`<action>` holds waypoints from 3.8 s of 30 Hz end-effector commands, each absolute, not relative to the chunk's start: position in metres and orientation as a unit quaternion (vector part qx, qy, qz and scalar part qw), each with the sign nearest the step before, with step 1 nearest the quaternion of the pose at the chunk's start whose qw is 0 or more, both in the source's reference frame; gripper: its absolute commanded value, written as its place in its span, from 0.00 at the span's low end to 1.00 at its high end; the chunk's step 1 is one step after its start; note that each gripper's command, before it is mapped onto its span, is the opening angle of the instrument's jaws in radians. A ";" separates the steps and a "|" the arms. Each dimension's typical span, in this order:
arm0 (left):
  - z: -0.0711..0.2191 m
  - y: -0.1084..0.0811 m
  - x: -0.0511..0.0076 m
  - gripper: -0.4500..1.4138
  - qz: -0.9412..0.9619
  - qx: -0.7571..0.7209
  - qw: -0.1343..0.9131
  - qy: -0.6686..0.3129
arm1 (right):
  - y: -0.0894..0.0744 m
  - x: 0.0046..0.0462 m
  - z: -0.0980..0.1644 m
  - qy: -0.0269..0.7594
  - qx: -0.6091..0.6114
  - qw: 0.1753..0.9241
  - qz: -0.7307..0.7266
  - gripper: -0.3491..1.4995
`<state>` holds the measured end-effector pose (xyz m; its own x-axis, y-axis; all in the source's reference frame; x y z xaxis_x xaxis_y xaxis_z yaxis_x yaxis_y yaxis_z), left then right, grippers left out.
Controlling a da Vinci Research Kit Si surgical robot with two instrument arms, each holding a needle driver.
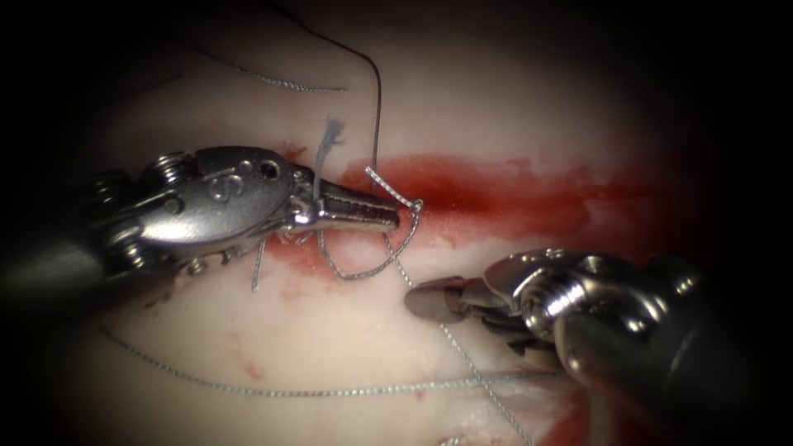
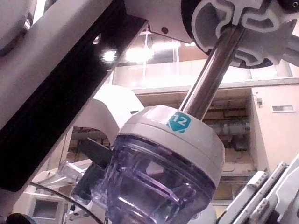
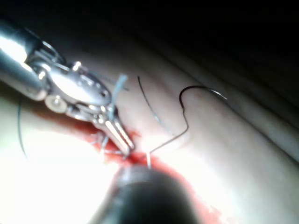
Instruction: Wound Closure
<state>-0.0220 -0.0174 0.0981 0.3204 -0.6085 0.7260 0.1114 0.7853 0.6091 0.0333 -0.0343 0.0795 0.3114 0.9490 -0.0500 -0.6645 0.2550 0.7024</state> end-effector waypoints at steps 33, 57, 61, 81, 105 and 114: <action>0.096 -0.014 -0.0215 0.00 -0.271 0.212 0.765 -0.544 | -0.023 0.0187 0.079 0.335 0.053 0.848 0.408 0.91; 0.094 -0.009 -0.0235 0.00 -0.325 0.162 0.724 -0.586 | -0.030 0.0334 0.082 0.452 0.087 0.887 0.043 0.83; 0.094 -0.009 -0.0234 0.00 -0.323 0.160 0.725 -0.586 | -0.029 0.0350 0.083 0.478 0.058 0.874 0.067 0.89; 0.095 -0.009 -0.0244 0.00 -0.313 0.158 0.730 -0.587 | -0.027 0.0383 0.083 0.512 0.051 0.847 0.132 0.94; 0.094 -0.009 -0.0236 0.00 -0.310 0.165 0.728 -0.589 | -0.028 0.0392 0.083 0.515 0.053 0.843 0.148 0.07; 0.094 -0.009 -0.0235 0.00 -0.309 0.165 0.728 -0.589 | -0.026 0.0382 0.082 0.507 0.104 0.823 0.235 0.00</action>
<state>-0.0230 -0.0102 0.0947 0.1188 -0.6501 0.7505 0.2555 0.7504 0.6096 0.0373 -0.0273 0.0821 0.3793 0.4880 -0.7861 -0.2806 0.8702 0.4049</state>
